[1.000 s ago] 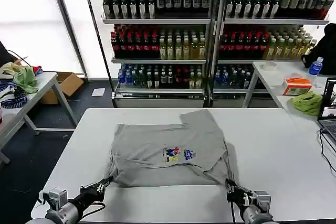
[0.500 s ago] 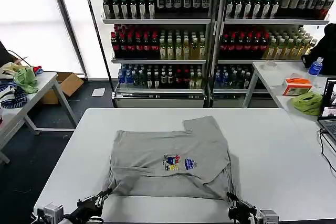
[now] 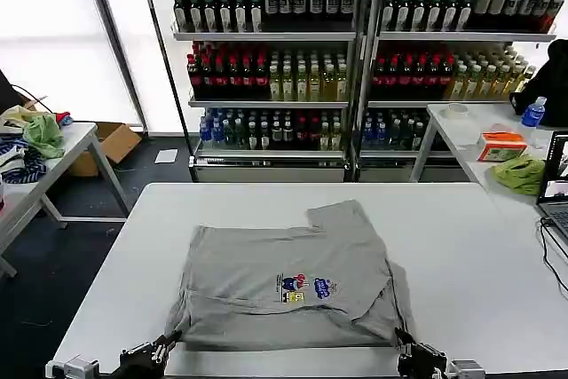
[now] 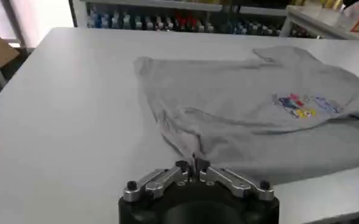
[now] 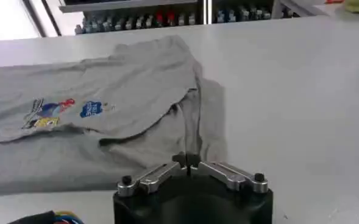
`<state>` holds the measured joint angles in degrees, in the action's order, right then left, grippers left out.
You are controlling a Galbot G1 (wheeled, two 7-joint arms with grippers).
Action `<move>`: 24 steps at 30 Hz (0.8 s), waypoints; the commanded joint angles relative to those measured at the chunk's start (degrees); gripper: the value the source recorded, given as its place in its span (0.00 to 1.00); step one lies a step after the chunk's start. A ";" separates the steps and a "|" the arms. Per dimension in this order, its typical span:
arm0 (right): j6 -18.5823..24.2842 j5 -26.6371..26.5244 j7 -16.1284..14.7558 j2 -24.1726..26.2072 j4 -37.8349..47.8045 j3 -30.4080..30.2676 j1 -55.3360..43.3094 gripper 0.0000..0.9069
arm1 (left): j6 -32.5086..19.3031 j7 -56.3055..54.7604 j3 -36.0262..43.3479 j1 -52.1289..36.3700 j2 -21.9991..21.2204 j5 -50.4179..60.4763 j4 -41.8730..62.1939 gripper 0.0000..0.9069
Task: Fold and organize the clothes.
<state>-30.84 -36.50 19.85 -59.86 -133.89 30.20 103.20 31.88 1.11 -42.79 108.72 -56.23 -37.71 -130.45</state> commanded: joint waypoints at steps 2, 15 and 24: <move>-1.26 -0.07 -0.59 1.06 -0.78 1.63 -0.54 1.00 | 1.14 -0.06 -3.83 2.25 0.42 1.69 -0.74 1.00; -2.09 -4.58 -10.57 8.06 4.12 8.59 -17.05 1.00 | 1.11 2.07 -15.24 -5.85 7.01 -9.34 4.48 1.00; -2.41 -6.44 -21.69 12.77 29.11 -5.02 -46.89 1.00 | 1.14 4.81 -2.65 -26.03 13.52 -13.49 17.64 1.00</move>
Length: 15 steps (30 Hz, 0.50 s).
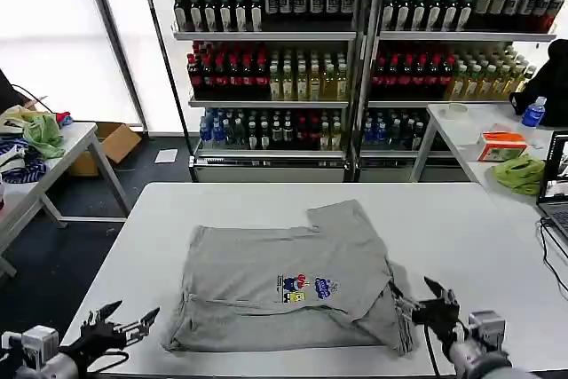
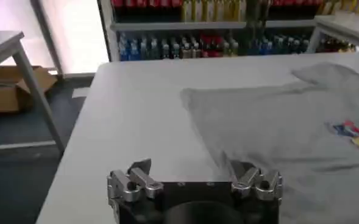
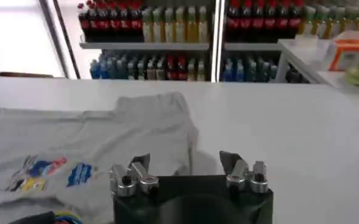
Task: Fold and organize the clothes.
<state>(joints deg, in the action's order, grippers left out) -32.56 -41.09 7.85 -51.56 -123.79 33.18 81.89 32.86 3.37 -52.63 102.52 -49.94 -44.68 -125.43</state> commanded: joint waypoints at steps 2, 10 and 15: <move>-0.71 -2.66 -12.07 4.54 22.98 -10.90 -30.36 1.00 | 0.12 4.14 10.12 -23.17 9.33 -6.63 15.17 1.00; -0.66 1.32 -19.36 2.03 37.45 -20.67 -42.55 1.00 | -0.17 5.83 26.74 -41.53 12.44 -8.55 26.25 1.00; -0.73 1.72 -19.60 -1.82 43.59 -23.43 -46.84 1.00 | -0.46 6.59 35.98 -51.15 11.59 -8.23 32.85 1.00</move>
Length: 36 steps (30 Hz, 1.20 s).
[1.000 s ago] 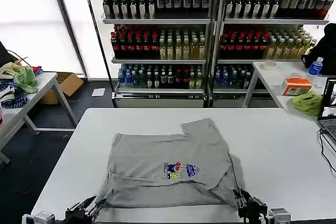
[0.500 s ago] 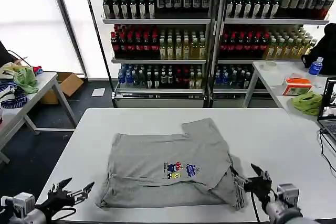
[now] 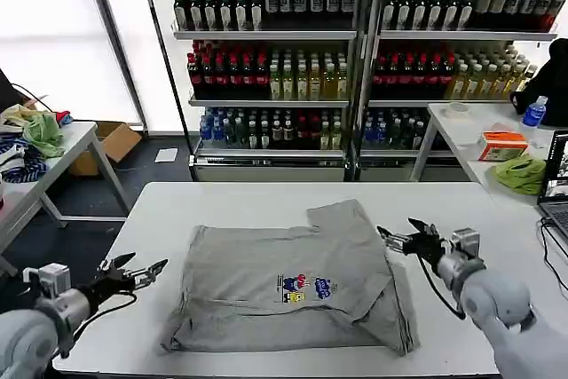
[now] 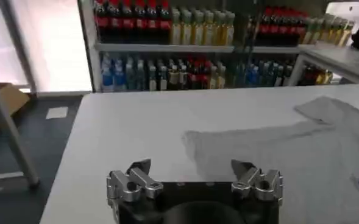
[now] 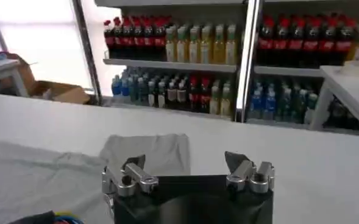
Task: Fold and organize the clothes.
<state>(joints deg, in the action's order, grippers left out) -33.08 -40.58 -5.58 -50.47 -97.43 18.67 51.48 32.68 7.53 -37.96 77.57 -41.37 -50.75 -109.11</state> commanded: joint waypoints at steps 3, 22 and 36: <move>-0.19 2.24 -6.01 -4.98 20.39 -10.71 -18.95 1.00 | -0.68 2.77 25.19 -29.76 1.68 -1.60 20.07 1.00; -0.17 5.93 -6.26 -14.84 30.98 -12.18 -22.01 1.00 | -1.47 3.40 32.63 -37.45 -4.89 1.73 27.92 1.00; -0.26 6.28 -5.64 -16.29 31.44 -13.21 -22.30 0.91 | -1.43 3.27 34.98 -37.12 -7.23 1.53 29.53 1.00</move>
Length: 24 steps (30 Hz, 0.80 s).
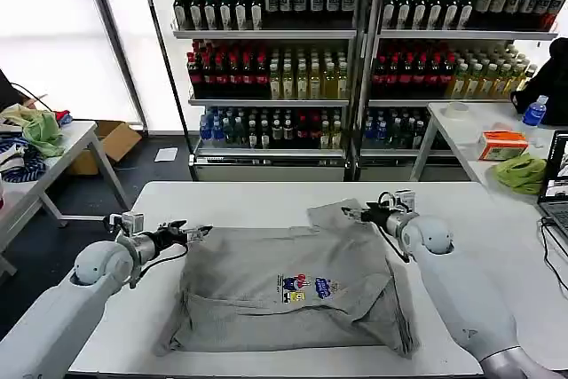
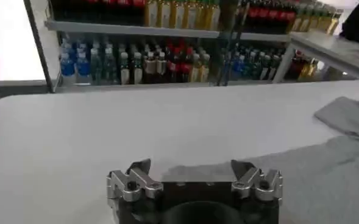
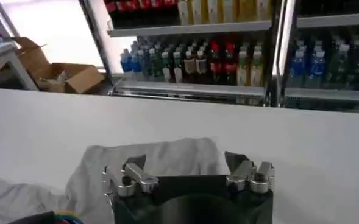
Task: Fold and organize the clothes.
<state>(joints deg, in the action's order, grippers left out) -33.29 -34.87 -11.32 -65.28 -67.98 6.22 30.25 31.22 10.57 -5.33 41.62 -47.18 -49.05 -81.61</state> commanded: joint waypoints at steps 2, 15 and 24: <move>-0.04 0.58 0.32 -1.65 2.49 -1.08 -1.20 0.28 | 0.10 0.09 2.39 -0.77 -1.56 -0.47 2.09 1.00; 0.00 0.37 -0.11 -2.13 1.79 -1.71 -1.00 0.00 | -0.08 0.14 2.71 -0.52 -2.41 -1.42 3.05 0.04; 0.01 0.23 0.04 -2.36 1.85 -1.20 -0.52 0.00 | -0.90 0.60 2.94 -0.35 -2.72 -1.39 3.92 0.01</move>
<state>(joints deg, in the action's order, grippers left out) -33.30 -34.62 -11.24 -67.46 -66.31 4.98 29.76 30.57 10.94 -2.88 41.10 -49.62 -50.36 -78.61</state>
